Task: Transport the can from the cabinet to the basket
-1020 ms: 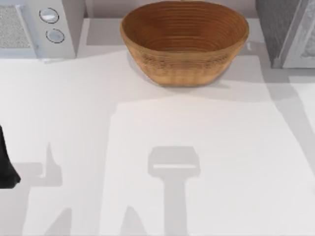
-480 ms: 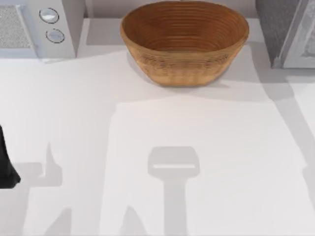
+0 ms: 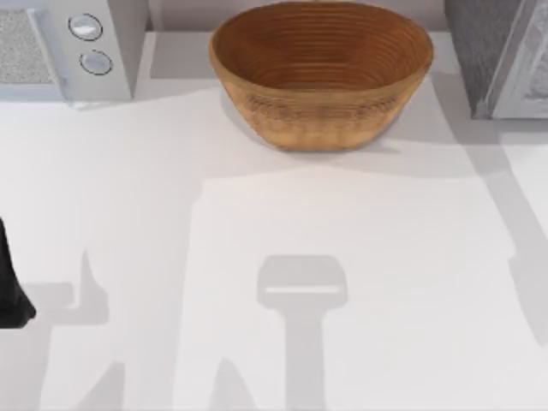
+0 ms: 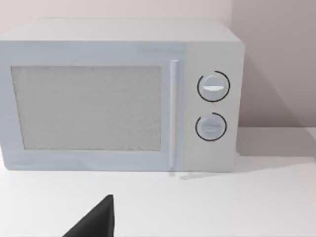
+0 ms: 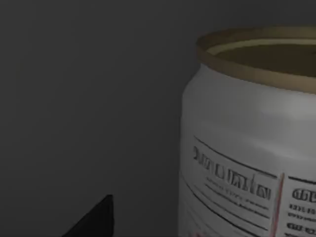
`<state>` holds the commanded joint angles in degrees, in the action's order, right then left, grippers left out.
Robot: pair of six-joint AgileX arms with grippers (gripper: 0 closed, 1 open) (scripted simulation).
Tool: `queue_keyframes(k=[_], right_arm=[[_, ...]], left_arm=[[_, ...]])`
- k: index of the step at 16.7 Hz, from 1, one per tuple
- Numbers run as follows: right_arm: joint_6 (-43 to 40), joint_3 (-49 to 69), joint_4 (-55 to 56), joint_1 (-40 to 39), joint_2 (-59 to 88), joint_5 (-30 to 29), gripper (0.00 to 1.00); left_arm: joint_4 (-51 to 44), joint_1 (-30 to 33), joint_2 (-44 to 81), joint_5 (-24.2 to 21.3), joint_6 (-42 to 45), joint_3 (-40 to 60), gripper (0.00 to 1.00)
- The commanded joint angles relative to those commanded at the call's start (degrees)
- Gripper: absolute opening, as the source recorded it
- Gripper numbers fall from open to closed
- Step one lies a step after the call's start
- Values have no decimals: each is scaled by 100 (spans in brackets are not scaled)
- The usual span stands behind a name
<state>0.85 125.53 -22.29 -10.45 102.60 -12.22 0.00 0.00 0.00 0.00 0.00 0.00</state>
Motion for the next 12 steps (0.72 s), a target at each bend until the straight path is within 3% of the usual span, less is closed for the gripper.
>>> queue_keyframes(k=[6, 12], right_arm=[[0, 223, -36, 36, 214, 32, 100], [0, 223, -36, 36, 214, 32, 55]], left_arm=[[0, 0, 0, 0, 0, 0, 100], [0, 0, 0, 0, 0, 0, 100]])
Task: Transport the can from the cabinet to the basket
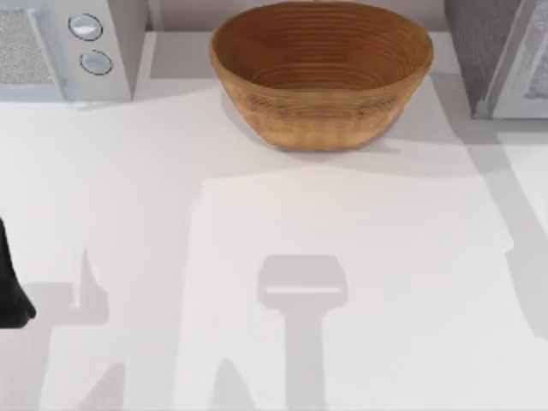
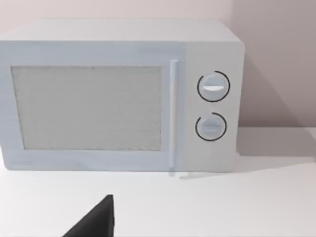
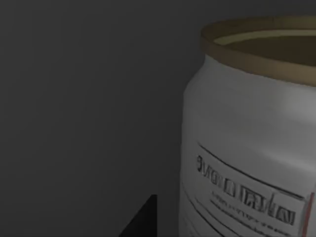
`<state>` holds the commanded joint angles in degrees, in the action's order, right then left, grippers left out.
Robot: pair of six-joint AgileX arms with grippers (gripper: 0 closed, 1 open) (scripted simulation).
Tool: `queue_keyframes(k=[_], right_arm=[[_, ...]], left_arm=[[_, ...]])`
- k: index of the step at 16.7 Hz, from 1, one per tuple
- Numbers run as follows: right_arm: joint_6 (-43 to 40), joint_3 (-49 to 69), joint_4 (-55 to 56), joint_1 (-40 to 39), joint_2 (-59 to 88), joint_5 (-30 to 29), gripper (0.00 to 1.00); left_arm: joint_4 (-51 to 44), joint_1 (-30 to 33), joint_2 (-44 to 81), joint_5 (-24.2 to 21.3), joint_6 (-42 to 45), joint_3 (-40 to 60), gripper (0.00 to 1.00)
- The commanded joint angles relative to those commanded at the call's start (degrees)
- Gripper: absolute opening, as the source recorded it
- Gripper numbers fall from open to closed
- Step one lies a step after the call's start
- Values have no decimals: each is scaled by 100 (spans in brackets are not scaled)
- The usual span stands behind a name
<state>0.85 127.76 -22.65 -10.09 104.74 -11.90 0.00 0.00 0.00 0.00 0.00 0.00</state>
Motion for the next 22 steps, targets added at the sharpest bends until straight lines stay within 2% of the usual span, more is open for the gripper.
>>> queue_keyframes(k=[7, 17, 22], right_arm=[[0, 0, 0, 0, 0, 0, 2], [7, -8, -17, -13, -22, -9, 0], [-1, -307, -713, -327, -946, -451, 0]], left_arm=[[0, 0, 0, 0, 0, 0, 100], [0, 0, 0, 0, 0, 0, 100], [0, 0, 0, 0, 0, 0, 100]])
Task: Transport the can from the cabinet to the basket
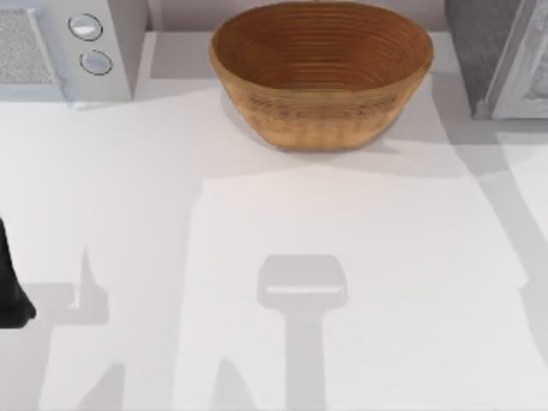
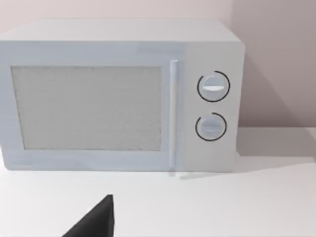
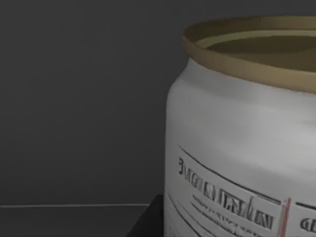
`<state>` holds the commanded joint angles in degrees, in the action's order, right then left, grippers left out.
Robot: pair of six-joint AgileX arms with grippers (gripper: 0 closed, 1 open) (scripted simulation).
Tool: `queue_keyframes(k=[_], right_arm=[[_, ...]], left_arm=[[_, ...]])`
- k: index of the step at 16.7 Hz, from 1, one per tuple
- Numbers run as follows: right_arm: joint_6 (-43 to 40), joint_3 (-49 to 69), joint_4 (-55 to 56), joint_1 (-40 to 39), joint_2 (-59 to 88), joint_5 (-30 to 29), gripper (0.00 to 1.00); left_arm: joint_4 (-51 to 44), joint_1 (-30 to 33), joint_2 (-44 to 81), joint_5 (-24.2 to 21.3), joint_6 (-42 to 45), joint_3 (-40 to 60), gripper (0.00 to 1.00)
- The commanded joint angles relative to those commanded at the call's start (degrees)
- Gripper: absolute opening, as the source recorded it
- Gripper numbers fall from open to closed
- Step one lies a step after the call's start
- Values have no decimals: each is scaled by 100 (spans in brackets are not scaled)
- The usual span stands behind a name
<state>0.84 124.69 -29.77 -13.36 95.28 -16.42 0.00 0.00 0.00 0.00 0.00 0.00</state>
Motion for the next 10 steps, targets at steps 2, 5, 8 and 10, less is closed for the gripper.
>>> queue_keyframes(k=[2, 5, 8, 10], right_arm=[[-2, -160, -413, -245, -629, -202, 0], [2, -340, -943, -594, -1365, -455, 0], [4, -380, -1132, -728, -1573, -553, 0], [4, -380, -1132, -728, -1573, -553, 0]], left_arm=[[0, 0, 0, 0, 0, 0, 100], [0, 0, 0, 0, 0, 0, 100], [0, 0, 0, 0, 0, 0, 100], [0, 0, 0, 0, 0, 0, 100]])
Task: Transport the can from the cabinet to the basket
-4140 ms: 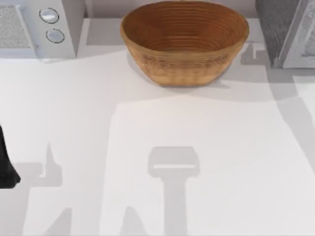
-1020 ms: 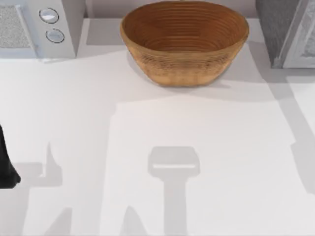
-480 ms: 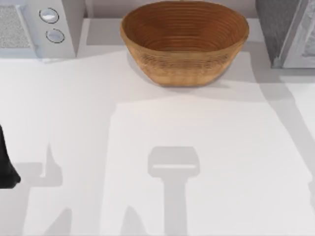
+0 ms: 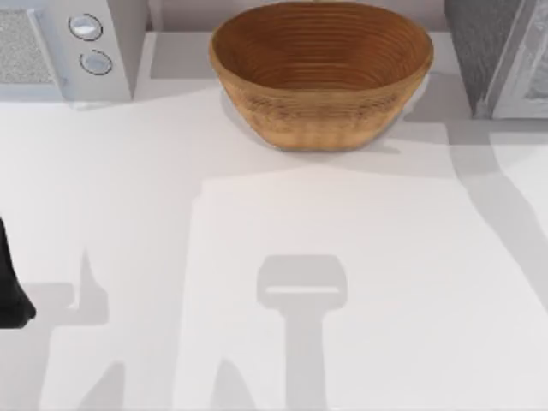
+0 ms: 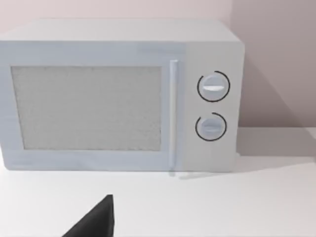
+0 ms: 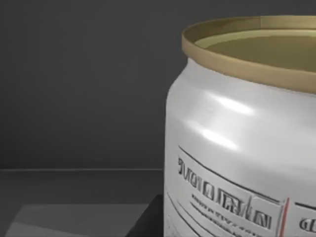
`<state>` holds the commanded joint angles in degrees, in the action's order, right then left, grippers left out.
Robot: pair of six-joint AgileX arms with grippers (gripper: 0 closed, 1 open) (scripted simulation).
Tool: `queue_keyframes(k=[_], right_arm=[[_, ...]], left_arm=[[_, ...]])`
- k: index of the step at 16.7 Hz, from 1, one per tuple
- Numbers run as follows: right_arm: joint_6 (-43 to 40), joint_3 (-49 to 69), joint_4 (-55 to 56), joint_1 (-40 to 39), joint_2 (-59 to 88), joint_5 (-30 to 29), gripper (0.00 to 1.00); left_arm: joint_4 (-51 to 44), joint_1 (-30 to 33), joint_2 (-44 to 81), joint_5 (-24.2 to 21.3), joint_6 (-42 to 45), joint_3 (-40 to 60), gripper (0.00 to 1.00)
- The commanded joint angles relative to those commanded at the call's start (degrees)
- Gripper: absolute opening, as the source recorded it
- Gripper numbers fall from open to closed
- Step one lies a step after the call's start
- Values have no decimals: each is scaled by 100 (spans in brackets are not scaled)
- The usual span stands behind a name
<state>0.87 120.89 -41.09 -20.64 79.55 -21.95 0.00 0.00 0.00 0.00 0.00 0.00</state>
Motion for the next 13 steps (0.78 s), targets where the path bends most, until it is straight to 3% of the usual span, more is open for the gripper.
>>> queue_keyframes(k=[7, 13], right_arm=[[27, -818, 464, 171, -764, 215, 0], [8, -3717, 1408, 647, -2611, 729, 0]], left_arm=[[0, 0, 0, 0, 0, 0, 100], [0, 0, 0, 0, 0, 0, 100]])
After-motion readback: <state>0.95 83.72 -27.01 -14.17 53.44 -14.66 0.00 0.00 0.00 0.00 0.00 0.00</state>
